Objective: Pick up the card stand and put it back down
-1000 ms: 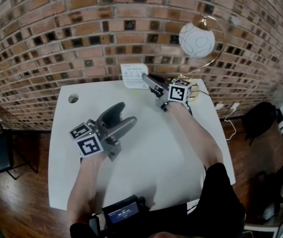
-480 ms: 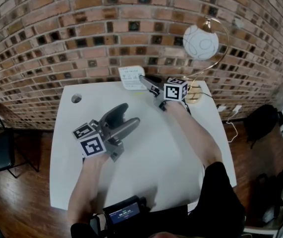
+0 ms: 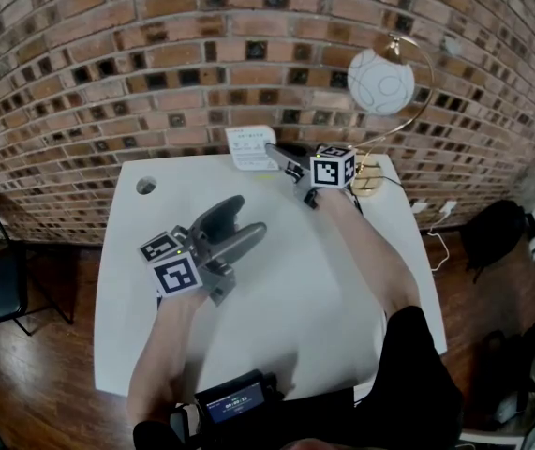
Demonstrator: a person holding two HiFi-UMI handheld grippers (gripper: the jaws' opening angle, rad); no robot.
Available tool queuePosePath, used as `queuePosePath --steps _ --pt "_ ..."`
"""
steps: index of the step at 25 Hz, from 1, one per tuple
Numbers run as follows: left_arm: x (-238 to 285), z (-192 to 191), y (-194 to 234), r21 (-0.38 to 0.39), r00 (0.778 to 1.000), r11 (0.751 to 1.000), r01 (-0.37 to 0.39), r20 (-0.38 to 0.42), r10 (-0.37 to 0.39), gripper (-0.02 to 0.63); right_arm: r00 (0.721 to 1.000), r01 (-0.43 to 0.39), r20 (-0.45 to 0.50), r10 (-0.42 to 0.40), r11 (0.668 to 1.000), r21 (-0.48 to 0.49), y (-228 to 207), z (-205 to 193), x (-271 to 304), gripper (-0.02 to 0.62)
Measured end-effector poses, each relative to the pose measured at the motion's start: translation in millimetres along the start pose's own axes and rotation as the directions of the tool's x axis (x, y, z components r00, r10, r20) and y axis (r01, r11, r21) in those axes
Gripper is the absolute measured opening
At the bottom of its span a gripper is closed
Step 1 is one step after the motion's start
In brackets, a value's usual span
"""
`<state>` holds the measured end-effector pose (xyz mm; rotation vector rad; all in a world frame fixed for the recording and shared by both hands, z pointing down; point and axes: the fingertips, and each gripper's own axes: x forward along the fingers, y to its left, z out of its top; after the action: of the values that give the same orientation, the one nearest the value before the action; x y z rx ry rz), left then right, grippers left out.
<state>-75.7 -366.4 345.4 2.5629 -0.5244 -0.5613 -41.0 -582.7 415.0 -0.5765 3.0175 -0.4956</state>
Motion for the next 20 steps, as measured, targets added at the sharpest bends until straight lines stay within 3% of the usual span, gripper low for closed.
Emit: queuePosePath --steps 10,16,20 --pt "1 -2 -1 -0.003 1.000 1.000 0.003 -0.008 -0.003 0.402 0.989 0.123 -0.071 -0.128 0.991 -0.059 -15 -6 -6 0.078" --pt "1 -4 0 -0.005 1.000 1.000 0.005 -0.014 -0.005 0.402 0.959 0.246 -0.122 -0.255 0.966 -0.082 -32 -16 -12 0.122" --pt "1 -5 -1 -0.008 1.000 1.000 0.007 -0.017 -0.007 0.402 0.947 0.284 -0.135 -0.292 0.956 -0.074 -35 -18 -17 0.140"
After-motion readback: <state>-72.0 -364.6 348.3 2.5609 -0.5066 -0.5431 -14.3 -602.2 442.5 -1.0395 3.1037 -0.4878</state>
